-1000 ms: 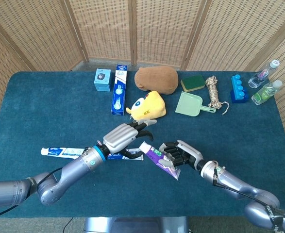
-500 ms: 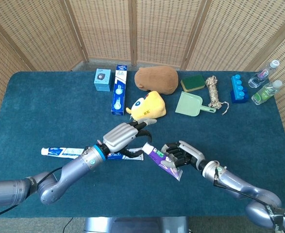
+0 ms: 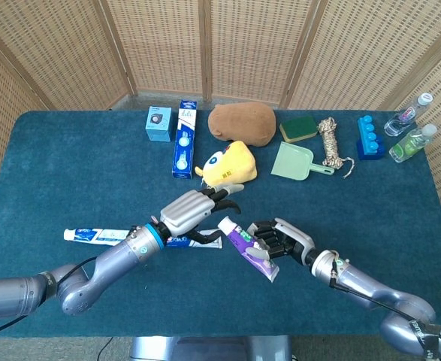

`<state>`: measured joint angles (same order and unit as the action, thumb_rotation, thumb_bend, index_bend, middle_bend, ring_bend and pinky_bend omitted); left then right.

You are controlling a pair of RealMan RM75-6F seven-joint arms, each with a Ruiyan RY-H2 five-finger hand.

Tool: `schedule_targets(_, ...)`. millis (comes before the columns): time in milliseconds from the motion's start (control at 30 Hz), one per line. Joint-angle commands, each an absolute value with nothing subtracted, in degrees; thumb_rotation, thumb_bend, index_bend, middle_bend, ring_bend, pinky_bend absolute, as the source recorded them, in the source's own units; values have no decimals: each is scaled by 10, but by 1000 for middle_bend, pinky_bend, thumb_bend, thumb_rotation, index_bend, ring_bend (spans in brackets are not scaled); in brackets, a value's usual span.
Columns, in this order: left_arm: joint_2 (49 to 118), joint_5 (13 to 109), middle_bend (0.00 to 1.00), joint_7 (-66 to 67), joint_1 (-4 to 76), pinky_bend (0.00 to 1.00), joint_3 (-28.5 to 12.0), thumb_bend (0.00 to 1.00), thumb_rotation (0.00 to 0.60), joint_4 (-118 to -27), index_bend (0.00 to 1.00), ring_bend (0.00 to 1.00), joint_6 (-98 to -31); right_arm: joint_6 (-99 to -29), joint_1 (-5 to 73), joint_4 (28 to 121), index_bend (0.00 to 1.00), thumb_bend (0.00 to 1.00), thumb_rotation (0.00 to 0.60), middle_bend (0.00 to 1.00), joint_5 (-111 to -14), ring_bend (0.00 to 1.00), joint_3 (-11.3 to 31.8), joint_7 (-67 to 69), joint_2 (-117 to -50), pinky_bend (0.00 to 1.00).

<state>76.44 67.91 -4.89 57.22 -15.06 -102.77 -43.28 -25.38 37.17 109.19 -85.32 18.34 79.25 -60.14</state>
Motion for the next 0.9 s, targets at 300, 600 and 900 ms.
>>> schedule_targets(300, 762, 680, 59, -49, 574, 192, -150, 335, 600, -1030, 376, 0, -435, -281, 399, 1082, 937, 513, 600, 747, -893, 716, 140, 830, -592, 710)
schedule_targets(600, 761, 683, 70, -50, 573, 193, -147, 335, 600, -1033, 441, 0, -439, -311, 417, 1070, 936, 514, 600, 750, -915, 718, 107, 882, -588, 711)
schedule_targets(900, 762, 683, 83, -53, 571, 195, -147, 334, 600, -1029, 477, 0, -444, -345, 436, 1053, 937, 513, 600, 753, -945, 720, 70, 934, -582, 712)
